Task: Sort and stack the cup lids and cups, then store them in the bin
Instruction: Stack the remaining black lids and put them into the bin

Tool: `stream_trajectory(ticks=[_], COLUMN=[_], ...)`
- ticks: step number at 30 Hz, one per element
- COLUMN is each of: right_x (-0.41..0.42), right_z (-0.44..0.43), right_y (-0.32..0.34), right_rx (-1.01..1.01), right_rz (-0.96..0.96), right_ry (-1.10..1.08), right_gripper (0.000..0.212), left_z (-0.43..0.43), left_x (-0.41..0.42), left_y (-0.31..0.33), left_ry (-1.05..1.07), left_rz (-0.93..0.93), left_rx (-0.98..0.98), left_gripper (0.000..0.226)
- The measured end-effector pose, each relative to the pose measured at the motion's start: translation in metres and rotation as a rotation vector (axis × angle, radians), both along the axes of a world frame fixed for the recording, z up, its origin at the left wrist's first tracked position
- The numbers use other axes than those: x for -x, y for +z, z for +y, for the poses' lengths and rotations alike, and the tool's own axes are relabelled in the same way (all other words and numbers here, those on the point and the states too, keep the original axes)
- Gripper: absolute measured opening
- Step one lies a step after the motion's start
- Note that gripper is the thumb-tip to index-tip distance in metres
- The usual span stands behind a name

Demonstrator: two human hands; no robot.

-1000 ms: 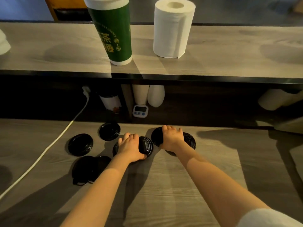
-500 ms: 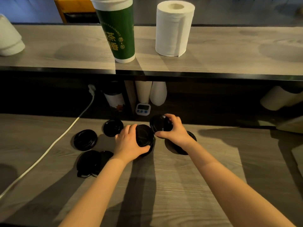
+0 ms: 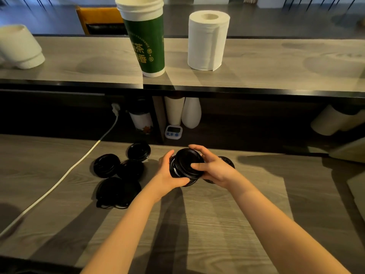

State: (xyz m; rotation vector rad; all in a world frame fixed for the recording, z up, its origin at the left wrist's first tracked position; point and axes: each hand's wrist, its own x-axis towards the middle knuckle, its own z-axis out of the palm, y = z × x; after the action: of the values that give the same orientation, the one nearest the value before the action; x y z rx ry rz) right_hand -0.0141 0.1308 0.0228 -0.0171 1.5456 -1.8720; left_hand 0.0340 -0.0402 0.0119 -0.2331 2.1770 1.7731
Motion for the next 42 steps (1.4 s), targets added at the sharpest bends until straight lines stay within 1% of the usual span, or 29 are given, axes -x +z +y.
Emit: stream_trajectory(ticks=[1,2,4,5,7,9,11,12,13,14,15,16,17,18,20,22,25,28,30,31,32,33,34,36,37,38,39,42], right_x=[-0.002,-0.004,-0.008,-0.010,-0.012,-0.012,-0.011,-0.010,-0.009,-0.009,-0.008,-0.007,-0.006,-0.005,-0.005,-0.004,-0.004,-0.006,-0.008,-0.008,-0.009,-0.009,-0.009,-0.011,-0.012,-0.013,-0.013,-0.016], right_z=[0.000,0.000,-0.006,-0.010,-0.017,-0.021,-0.024,-0.026,-0.028,-0.030,-0.031,-0.031,-0.031,-0.031,-0.031,-0.032,-0.033,-0.033,-0.033,-0.033,-0.032,-0.031,-0.030,-0.027,-0.025,-0.023,-0.021,-0.010], right_y=[-0.001,-0.002,-0.004,-0.007,-0.012,-0.015,-0.017,-0.018,-0.018,-0.019,-0.019,-0.019,-0.019,-0.020,-0.022,-0.025,-0.027,-0.028,-0.026,-0.025,-0.025,-0.024,-0.023,-0.021,-0.019,-0.018,-0.015,-0.010], right_rx=[-0.004,-0.024,-0.087,-0.108,-0.131,-0.154,-0.149,-0.142,-0.142,-0.147,-0.149,-0.148,-0.143,-0.136,-0.111,-0.081,-0.024,0.001,0.016,0.024,0.027,0.026,0.020,0.009,0.006,0.008,0.021,0.067], right_rz=[0.002,0.009,0.019,0.014,-0.005,-0.033,-0.074,-0.087,-0.089,-0.085,-0.079,-0.076,-0.079,-0.085,-0.099,-0.134,-0.200,-0.226,-0.234,-0.237,-0.236,-0.232,-0.226,-0.204,-0.193,-0.184,-0.180,-0.178], right_ry=[-0.003,-0.008,-0.031,-0.041,-0.047,-0.058,-0.098,-0.129,-0.160,-0.186,-0.207,-0.226,-0.247,-0.269,-0.314,-0.352,-0.405,-0.419,-0.426,-0.433,-0.440,-0.444,-0.445,-0.451,-0.461,-0.476,-0.490,-0.521], right_gripper=[0.059,0.063,0.070,0.071,0.066,0.058,0.051,0.048,0.047,0.045,0.044,0.043,0.042,0.042,0.040,0.036,0.027,0.024,0.027,0.029,0.029,0.029,0.029,0.029,0.029,0.028,0.027,0.027], left_z=[-0.002,-0.002,0.003,0.005,0.009,0.009,0.005,0.000,-0.007,-0.018,-0.031,-0.044,-0.056,-0.066,-0.081,-0.088,-0.093,-0.091,-0.085,-0.079,-0.071,-0.061,-0.050,-0.030,-0.021,-0.015,-0.010,-0.006], left_x=[-0.002,-0.005,-0.006,-0.006,-0.006,-0.006,-0.004,-0.001,0.003,0.007,0.011,0.015,0.017,0.019,0.021,0.023,0.024,0.023,0.021,0.020,0.019,0.017,0.017,0.016,0.013,0.009,0.006,-0.002], left_y=[0.000,0.002,0.006,0.008,0.009,0.008,0.004,0.001,-0.003,-0.009,-0.016,-0.021,-0.026,-0.030,-0.039,-0.048,-0.055,-0.051,-0.042,-0.034,-0.026,-0.015,-0.005,0.007,0.009,0.010,0.012,0.017], left_ry=[0.014,0.047,0.166,0.231,0.340,0.388,0.393,0.384,0.370,0.333,0.278,0.220,0.183,0.160,0.105,0.027,0.006,0.024,0.103,0.168,0.250,0.363,0.486,0.631,0.643,0.636,0.636,0.682], left_rz=[-0.032,-0.053,-0.051,-0.033,-0.011,-0.019,-0.036,-0.034,-0.015,0.013,0.036,0.044,0.033,0.000,-0.077,-0.100,-0.019,0.110,0.212,0.271,0.309,0.307,0.234,0.068,0.022,-0.011,-0.035,-0.052], left_rx=[-0.124,-0.258,-0.513,-0.594,-0.644,-0.605,-0.478,-0.358,-0.158,0.139,0.467,0.746,0.944,1.069,1.202,1.295,1.370,1.370,1.309,1.237,1.125,0.958,0.732,0.135,-0.100,-0.243,-0.335,-0.530], left_gripper=[0.113,0.110,0.092,0.084,0.067,0.045,0.033,0.029,0.027,0.031,0.040,0.050,0.056,0.060,0.061,0.054,0.040,0.026,0.021,0.022,0.024,0.027,0.028,0.025,0.022,0.020,0.019,0.016])
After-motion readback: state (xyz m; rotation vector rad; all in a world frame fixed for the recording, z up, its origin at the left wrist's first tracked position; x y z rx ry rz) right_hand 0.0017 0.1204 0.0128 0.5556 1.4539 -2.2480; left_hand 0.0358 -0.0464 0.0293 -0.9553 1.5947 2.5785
